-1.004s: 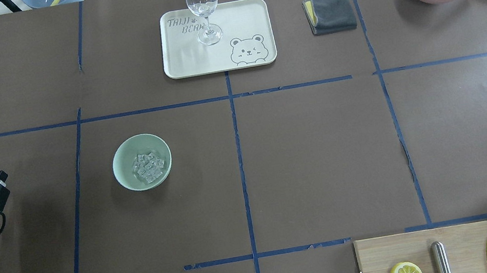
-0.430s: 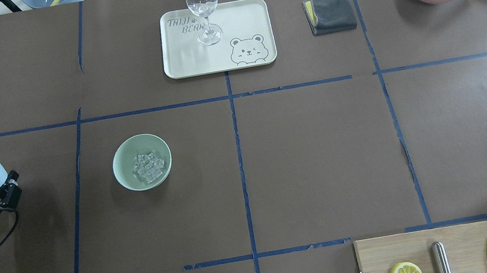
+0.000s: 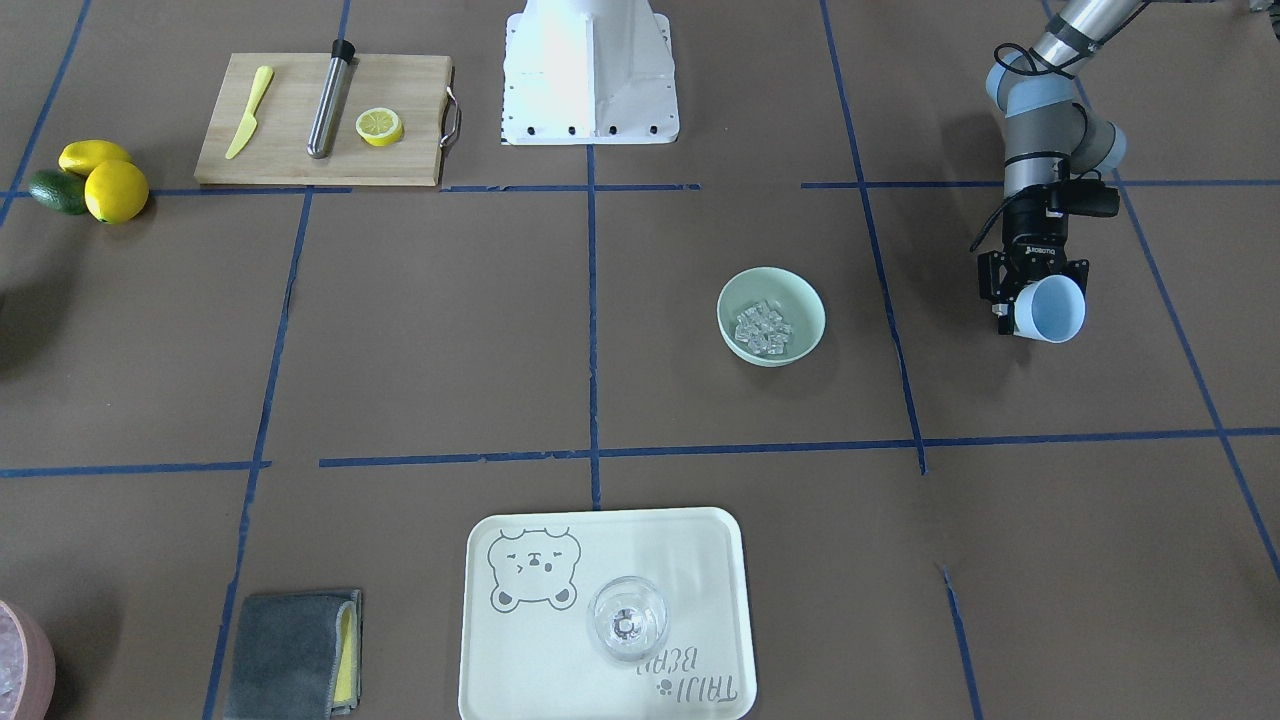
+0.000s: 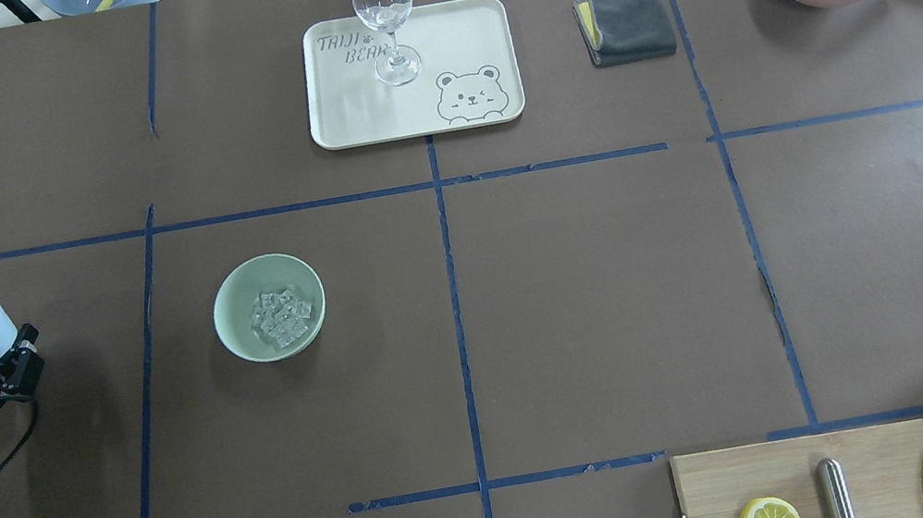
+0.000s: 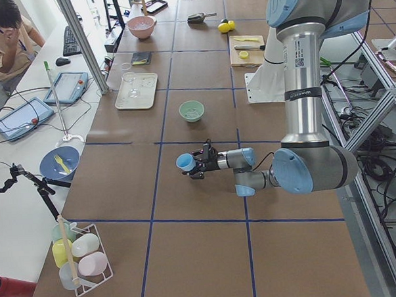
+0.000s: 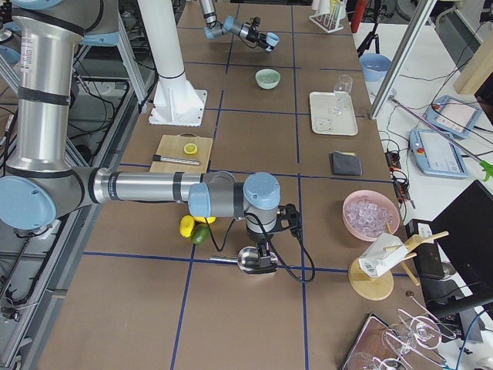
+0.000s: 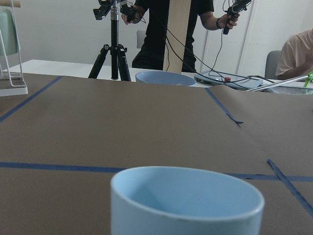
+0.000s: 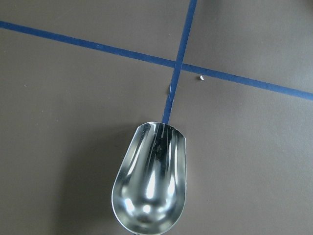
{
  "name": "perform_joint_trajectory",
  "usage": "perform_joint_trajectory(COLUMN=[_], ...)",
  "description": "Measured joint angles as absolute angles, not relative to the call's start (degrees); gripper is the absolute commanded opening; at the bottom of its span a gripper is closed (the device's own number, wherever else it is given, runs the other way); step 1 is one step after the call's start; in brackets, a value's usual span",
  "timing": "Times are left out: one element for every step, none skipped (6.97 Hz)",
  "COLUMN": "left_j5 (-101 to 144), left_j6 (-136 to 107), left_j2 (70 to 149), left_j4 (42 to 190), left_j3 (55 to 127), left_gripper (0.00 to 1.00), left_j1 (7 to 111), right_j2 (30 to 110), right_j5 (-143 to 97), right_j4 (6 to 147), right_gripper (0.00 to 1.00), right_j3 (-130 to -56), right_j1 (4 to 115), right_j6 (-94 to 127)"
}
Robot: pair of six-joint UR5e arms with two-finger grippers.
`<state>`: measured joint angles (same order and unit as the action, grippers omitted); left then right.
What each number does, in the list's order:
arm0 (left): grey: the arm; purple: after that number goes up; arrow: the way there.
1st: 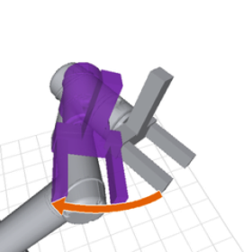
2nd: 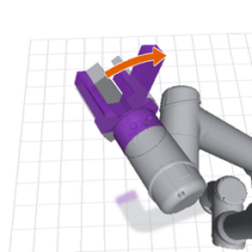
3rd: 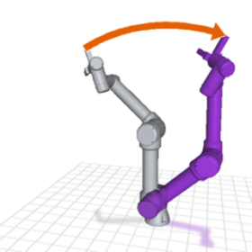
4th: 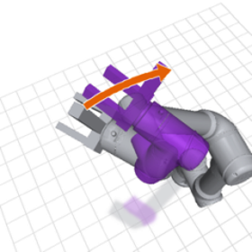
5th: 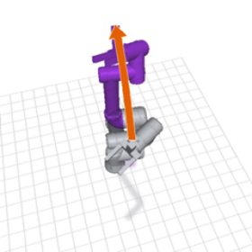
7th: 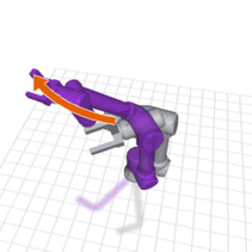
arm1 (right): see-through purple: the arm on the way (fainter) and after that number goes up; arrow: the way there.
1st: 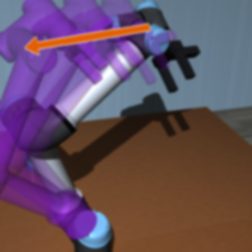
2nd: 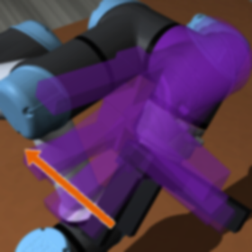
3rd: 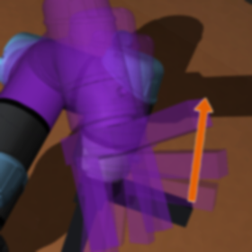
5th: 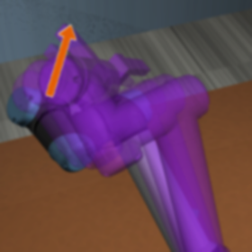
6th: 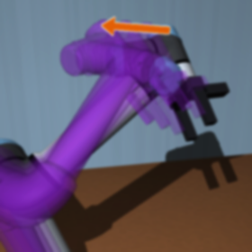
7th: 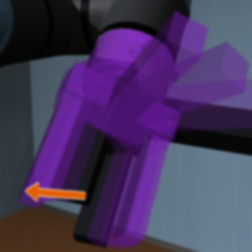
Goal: Pour ice into bowl
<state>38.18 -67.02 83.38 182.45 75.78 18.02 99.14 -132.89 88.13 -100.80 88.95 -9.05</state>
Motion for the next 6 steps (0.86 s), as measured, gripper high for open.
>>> perform_joint_trajectory(left_j5=[37.09, 36.40, 35.93, 35.49, 35.19, 34.72], left_j6=[-67.14, -67.25, -67.30, -67.32, -67.32, -67.32], left_j2=[83.30, 83.12, 82.91, 82.75, 82.63, 82.44], left_j4=[182.58, 182.76, 182.90, 182.96, 183.00, 183.07], left_j3=[75.72, 75.66, 75.57, 75.41, 75.10, 74.75], left_gripper=[0.55, 0.69, 0.77, 0.80, 0.85, 0.92], left_j1=[17.98, 17.92, 17.78, 17.51, 16.97, 16.03], right_j2=[99.14, 99.14, 99.14, 99.14, 99.14, 99.14], right_j5=[-132.89, -132.87, -132.85, -132.86, -132.83, -132.81], right_j4=[88.15, 88.15, 88.15, 88.15, 88.16, 88.16], right_gripper=[1.00, 1.00, 1.00, 1.00, 1.00, 1.00], right_j3=[-100.81, -100.80, -100.76, -100.74, -100.73, -100.72], right_j1=[88.95, 88.94, 88.95, 88.94, 88.94, 88.94], right_j6=[-9.05, -9.05, -9.07, -9.09, -9.09, -9.12])
